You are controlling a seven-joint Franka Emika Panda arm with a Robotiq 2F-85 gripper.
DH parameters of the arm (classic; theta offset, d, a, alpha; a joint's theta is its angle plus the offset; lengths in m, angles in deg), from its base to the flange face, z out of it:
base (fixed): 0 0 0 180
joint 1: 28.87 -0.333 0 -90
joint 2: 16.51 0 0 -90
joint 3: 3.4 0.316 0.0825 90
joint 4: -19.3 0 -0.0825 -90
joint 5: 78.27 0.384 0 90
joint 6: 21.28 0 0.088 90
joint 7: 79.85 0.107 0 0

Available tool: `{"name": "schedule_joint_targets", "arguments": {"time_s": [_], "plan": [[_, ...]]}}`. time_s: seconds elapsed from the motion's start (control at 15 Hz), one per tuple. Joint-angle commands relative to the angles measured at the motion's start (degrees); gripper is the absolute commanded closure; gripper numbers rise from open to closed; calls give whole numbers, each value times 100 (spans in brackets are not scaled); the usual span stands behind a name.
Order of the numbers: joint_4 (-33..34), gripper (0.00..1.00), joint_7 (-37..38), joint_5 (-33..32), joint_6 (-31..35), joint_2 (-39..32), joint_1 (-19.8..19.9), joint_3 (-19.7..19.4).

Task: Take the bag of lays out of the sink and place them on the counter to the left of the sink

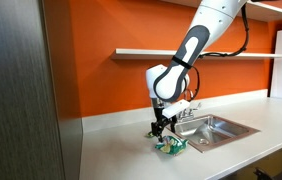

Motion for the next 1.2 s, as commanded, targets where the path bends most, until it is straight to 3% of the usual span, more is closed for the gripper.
{"name": "schedule_joint_targets", "arguments": {"time_s": [0.0,0.47,1.13], "plan": [[-107,0,-20,102,-131,388,44,2],[-384,0,163,277,-153,987,240,-97],[-1029,0,490,347,-494,1693,895,-364]]}}
